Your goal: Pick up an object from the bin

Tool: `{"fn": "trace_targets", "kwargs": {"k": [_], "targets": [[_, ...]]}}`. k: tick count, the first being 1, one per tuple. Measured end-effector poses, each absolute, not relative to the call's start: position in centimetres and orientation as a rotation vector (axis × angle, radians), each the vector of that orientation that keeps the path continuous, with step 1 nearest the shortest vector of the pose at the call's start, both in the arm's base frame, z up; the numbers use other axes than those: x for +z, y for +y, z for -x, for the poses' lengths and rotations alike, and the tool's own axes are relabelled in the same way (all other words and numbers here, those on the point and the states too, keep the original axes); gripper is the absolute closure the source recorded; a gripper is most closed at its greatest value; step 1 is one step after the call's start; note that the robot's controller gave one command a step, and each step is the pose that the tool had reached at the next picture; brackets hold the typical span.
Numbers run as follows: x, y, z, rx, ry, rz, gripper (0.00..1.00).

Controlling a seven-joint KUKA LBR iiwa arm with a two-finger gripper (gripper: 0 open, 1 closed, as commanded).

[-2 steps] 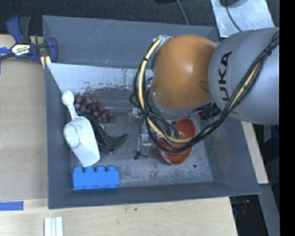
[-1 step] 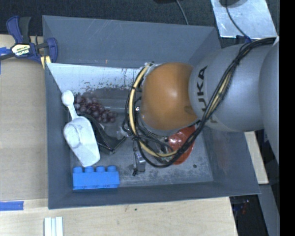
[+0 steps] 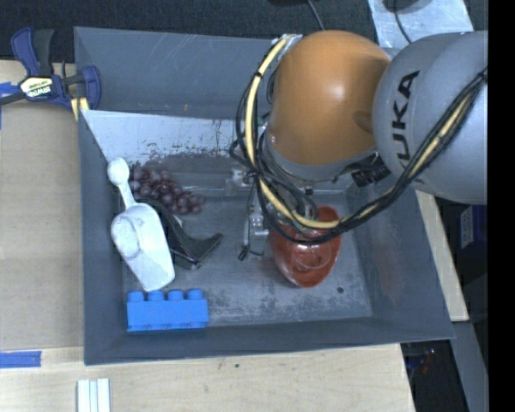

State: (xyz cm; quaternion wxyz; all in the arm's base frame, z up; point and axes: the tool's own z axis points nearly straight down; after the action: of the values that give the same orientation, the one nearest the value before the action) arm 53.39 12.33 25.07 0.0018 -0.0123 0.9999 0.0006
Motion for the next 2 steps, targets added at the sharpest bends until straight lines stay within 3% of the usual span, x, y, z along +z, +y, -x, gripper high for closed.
{"fn": "trace_targets", "kwargs": {"k": [1,2], "targets": [[26.3,12.9,-53.1,0.001,3.137,0.151,0.0],[23.6,13.1,-54.4,0.003,3.133,-0.007,0.0]]}}
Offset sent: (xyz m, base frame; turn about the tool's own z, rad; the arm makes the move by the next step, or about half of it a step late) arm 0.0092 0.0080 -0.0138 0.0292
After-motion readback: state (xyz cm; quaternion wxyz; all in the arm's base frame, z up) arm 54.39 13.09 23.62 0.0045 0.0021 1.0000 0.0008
